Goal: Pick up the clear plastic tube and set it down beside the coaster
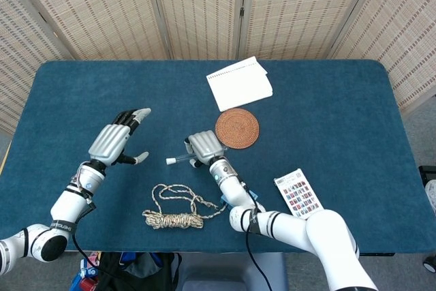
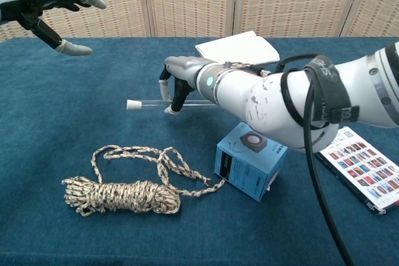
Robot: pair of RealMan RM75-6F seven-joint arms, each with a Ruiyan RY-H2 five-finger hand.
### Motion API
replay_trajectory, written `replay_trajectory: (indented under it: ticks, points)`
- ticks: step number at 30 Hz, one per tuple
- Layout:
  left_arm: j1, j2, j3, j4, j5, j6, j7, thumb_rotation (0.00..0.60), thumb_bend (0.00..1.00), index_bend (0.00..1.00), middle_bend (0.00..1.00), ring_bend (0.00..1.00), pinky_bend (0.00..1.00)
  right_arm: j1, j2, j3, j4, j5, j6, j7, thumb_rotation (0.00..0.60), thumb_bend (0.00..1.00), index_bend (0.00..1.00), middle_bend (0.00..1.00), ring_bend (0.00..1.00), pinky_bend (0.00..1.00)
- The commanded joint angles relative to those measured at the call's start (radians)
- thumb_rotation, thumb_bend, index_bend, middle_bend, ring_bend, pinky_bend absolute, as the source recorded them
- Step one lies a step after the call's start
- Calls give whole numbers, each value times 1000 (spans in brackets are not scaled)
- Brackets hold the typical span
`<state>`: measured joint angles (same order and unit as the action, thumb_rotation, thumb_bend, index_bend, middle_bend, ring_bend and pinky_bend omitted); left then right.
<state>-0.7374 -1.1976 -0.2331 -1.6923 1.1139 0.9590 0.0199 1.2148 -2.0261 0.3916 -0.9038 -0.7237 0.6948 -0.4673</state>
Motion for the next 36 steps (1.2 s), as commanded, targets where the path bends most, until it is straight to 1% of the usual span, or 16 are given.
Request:
replay_trajectory:
  ticks: [1,4,6,10,12,16,19,23,26,28,29,32,34,36]
  points:
    - [0,-2,1,1,0,-2,1,600,246,0,0,0,0,9,-10,0,15,13,-8,-10,600,444,534,1000,1000,1000]
    - [0,-6,1,4,0,-3,2,600,246,0,0,0,0,20,-21,0,35,31,-22,-22,600,427,492,1000,1000,1000]
    - [0,-7,1,5,1,-2,1,600,246,0,0,0,0,27,-28,4,47,42,-28,-25,600,390,450,1000,1000,1000]
    - [2,-7,0,10,2,0,0,600,246,0,0,0,0,36,-34,7,58,48,-37,-24,600,282,349,1000,1000,1000]
    - [3,-7,0,13,2,-1,-2,600,246,0,0,0,0,37,-33,7,57,46,-39,-21,600,251,318,1000,1000,1000]
    - [6,-6,2,23,2,-3,-6,600,246,0,0,0,0,29,-14,5,39,34,-29,-13,600,223,285,1000,1000,1000]
    - [10,-4,2,30,1,-5,-13,600,246,0,0,0,0,9,27,-2,-4,13,-3,-11,600,223,284,1000,1000,1000]
    - [18,1,3,41,-2,1,-16,600,246,0,0,0,0,-47,130,-13,-117,-25,63,-7,600,223,284,1000,1000,1000]
    - [29,0,10,54,-2,24,10,600,246,0,0,0,0,-108,234,-29,-240,-45,123,-12,600,223,284,996,1000,1000]
    - [39,1,22,55,-13,32,36,600,246,0,0,0,0,-155,314,-45,-336,-62,169,-17,600,240,286,974,1000,1000]
    - [45,6,26,50,-27,33,47,600,246,0,0,0,0,-184,361,-56,-393,-72,196,-21,600,258,295,958,999,1000]
    - [58,25,36,42,-52,34,73,600,246,0,0,0,0,-256,479,-84,-528,-102,265,-26,600,356,342,904,965,1000]
    - [70,35,41,38,-64,42,82,600,246,0,0,0,0,-302,545,-106,-603,-128,305,-22,600,466,412,845,890,1000]
    - [87,39,46,39,-62,69,91,600,246,0,0,0,0,-355,618,-135,-683,-162,350,-14,600,525,457,789,834,996]
